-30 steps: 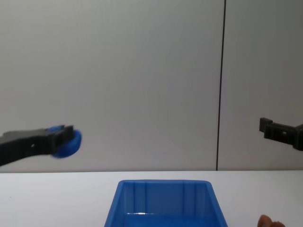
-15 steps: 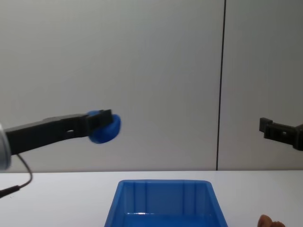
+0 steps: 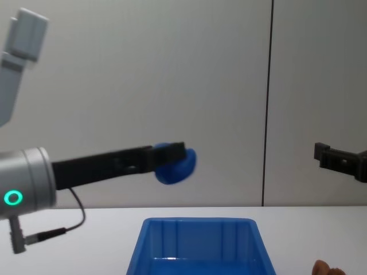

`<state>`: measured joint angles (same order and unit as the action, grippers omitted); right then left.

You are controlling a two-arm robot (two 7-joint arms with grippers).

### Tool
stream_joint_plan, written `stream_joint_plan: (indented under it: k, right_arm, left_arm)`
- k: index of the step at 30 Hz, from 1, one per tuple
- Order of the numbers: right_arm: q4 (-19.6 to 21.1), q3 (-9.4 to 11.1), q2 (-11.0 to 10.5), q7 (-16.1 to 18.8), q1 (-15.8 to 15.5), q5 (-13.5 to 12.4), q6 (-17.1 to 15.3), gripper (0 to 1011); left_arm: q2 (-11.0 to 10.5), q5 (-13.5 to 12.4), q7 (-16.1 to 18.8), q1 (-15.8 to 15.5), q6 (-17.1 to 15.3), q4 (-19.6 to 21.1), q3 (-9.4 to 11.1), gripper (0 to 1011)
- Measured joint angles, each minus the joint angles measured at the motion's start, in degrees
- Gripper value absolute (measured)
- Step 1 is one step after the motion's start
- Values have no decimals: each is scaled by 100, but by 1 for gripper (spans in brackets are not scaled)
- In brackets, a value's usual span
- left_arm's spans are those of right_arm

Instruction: Pick up the two dolls from the table and place them into the box.

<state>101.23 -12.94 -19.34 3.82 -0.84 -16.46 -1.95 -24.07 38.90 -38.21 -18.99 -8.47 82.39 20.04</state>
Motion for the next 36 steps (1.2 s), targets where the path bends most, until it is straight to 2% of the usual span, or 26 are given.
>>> stream_joint_plan:
  k: [5,7,11,12,20,21,24,26,27,28,31,32,36]
  right_arm:
    - [0,0,0,0,0,0,0,1001]
    - [0,0,0,0,1,0,0,1001]
    - [0,0,0,0,0,0,0,1001]
    - [0,0,0,0,0,0,0,1001]
    - [0,0,0,0,1,0,0,1001]
    - [0,0,0,0,1,0,0,1001]
    - [0,0,0,0,0,0,0,1001]
    - [0,0,0,0,0,0,0,1001]
    - [-1,0,0,0,1,0,0,1001]
    - [0,0,0,0,0,0,0,1001]
    - [0,0,0,0,0,0,0,1001]
    - [0,0,0,0,0,0,0,1001]
    - [0,0,0,0,1,0,0,1001]
  left_arm:
    - [133,-216,-404,-211,-172,-269,94,151]
    - [233,-389,-683,-365,-275,-475,167,151]
    - [327,-580,-961,-515,-358,-680,242,153]
    - [387,-696,-1092,-604,-401,-806,289,159]
    - [629,-1147,-1660,-965,-534,-1347,480,406]
    - [646,-1174,-1691,-989,-543,-1383,492,406]
    - [698,-1271,-1803,-1065,-571,-1496,532,522]
    - [722,-1312,-1855,-1099,-582,-1545,551,588]
    - [729,-1328,-1874,-1111,-587,-1563,557,588]
    - [750,-1364,-1921,-1141,-597,-1609,574,651]
    - [771,-1400,-1965,-1173,-606,-1660,592,708]
    - [777,-1410,-1979,-1185,-608,-1676,598,766]
    - [777,-1373,-1968,-1187,-581,-1685,602,873]
